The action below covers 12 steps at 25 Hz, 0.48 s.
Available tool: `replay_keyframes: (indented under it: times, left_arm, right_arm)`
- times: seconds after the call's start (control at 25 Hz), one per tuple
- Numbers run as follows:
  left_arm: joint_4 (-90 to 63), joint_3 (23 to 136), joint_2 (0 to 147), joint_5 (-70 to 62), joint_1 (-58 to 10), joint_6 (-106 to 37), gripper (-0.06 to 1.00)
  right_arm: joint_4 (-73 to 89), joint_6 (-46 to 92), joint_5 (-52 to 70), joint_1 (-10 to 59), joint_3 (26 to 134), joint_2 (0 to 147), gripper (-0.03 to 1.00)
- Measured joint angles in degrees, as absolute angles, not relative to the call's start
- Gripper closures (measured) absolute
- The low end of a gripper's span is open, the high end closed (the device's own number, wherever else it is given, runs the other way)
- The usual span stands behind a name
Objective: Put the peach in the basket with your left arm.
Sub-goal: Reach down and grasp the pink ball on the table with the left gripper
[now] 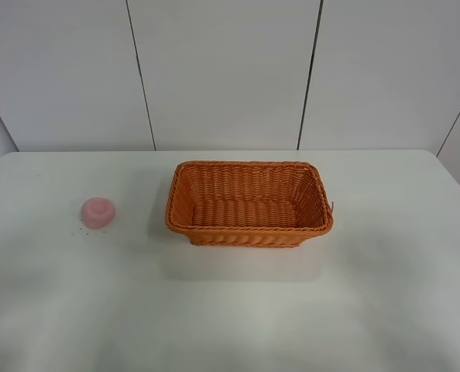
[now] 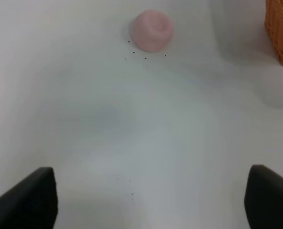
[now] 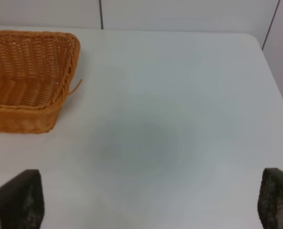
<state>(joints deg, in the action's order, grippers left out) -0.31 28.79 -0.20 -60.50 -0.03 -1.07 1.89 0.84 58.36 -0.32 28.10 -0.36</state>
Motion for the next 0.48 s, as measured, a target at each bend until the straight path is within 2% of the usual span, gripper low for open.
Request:
replay_keyframes:
  times: [0.48]
  left_arm:
    - [0.0,31.9,1.7,-58.7,0.0,-1.1,0.13]
  right_arm:
    - [1.9,0.8,58.4,-0.3,28.1,-0.4,0.27]
